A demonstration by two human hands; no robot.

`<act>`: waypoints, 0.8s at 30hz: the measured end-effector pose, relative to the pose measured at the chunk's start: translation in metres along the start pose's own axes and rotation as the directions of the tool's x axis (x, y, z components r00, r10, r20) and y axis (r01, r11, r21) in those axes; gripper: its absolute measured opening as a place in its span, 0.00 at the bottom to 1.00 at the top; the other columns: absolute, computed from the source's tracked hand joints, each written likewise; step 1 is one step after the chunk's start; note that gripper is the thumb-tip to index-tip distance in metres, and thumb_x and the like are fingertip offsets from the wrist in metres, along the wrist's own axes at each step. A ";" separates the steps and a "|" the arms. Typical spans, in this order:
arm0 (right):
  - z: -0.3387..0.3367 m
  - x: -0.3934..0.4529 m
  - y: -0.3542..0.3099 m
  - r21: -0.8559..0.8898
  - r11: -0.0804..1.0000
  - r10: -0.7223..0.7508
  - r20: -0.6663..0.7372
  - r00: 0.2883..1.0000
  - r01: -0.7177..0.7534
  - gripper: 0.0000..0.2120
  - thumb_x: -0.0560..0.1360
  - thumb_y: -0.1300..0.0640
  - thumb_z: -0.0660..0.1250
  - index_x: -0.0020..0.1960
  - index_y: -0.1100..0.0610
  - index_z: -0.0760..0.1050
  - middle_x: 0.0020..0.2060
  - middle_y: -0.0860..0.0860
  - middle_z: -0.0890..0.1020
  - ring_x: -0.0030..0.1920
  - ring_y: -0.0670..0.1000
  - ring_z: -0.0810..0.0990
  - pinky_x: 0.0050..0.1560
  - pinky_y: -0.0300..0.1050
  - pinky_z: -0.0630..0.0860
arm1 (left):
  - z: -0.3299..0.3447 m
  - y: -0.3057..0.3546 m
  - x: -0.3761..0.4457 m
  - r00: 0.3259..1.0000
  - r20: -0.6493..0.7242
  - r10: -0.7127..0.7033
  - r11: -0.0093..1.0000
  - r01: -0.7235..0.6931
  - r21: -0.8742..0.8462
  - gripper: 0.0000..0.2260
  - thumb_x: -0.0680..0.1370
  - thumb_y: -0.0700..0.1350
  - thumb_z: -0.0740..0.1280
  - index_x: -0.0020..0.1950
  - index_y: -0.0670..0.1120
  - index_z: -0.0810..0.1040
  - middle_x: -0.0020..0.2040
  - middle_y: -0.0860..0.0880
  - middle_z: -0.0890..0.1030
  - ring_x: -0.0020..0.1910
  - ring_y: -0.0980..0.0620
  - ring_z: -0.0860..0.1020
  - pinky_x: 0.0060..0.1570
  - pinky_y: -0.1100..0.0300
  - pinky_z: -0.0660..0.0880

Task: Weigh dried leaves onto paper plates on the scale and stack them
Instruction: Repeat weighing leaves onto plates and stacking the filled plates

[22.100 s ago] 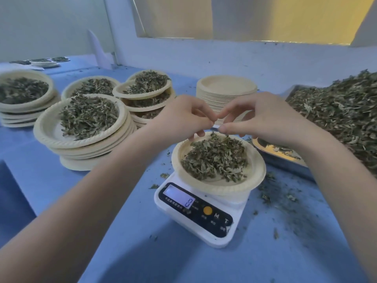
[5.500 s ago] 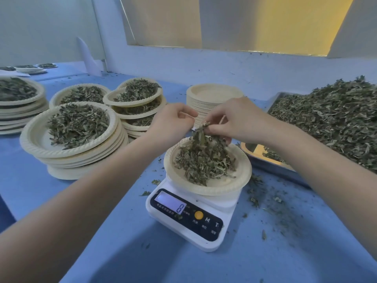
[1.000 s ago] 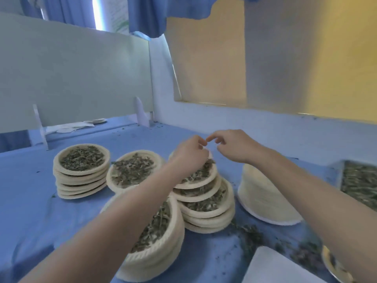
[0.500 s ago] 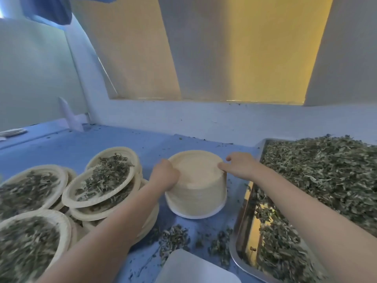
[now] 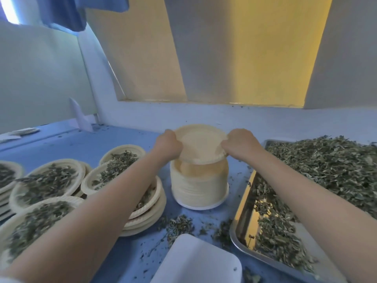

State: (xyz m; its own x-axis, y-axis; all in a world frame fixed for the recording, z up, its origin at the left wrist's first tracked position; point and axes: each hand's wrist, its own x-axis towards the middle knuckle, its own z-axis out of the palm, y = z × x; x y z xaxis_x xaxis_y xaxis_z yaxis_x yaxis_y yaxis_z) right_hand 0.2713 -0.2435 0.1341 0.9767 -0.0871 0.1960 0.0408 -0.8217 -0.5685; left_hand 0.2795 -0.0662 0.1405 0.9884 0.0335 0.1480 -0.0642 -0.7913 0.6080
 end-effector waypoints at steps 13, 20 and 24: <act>0.027 -0.165 0.019 -0.046 0.997 -0.063 0.129 0.990 0.069 0.10 0.71 0.58 0.65 0.42 0.66 0.78 0.33 0.57 0.78 0.35 0.55 0.76 0.31 0.44 0.64 | 0.025 -0.077 -0.169 0.991 -0.039 -0.130 0.865 0.094 -0.493 0.15 0.73 0.31 0.58 0.54 0.49 0.66 0.52 0.43 0.75 0.52 0.42 0.74 0.51 0.46 0.76; 0.069 -0.190 0.044 -0.308 0.947 -0.062 0.104 0.993 0.091 0.13 0.73 0.52 0.63 0.36 0.61 0.72 0.32 0.55 0.75 0.34 0.56 0.75 0.32 0.46 0.69 | 0.057 -0.113 -0.194 0.984 0.052 -0.169 0.913 0.176 -0.367 0.12 0.75 0.35 0.60 0.53 0.49 0.66 0.45 0.52 0.71 0.47 0.50 0.72 0.42 0.56 0.73; 0.077 -0.194 0.043 -0.298 0.951 -0.073 0.061 0.995 0.088 0.14 0.74 0.47 0.62 0.52 0.58 0.73 0.50 0.56 0.73 0.48 0.58 0.76 0.41 0.47 0.71 | 0.064 -0.118 -0.191 0.977 0.060 -0.202 0.906 0.210 -0.366 0.09 0.76 0.41 0.60 0.55 0.50 0.65 0.51 0.51 0.69 0.45 0.53 0.71 0.49 0.54 0.71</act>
State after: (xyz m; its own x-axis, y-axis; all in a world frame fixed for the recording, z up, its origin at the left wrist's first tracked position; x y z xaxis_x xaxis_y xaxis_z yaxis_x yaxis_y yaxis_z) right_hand 0.0996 -0.2187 0.0100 0.9822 0.0074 0.1876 0.0617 -0.9565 -0.2851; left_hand 0.1070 -0.0180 -0.0093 0.9874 0.1565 -0.0250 0.0991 -0.4865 0.8680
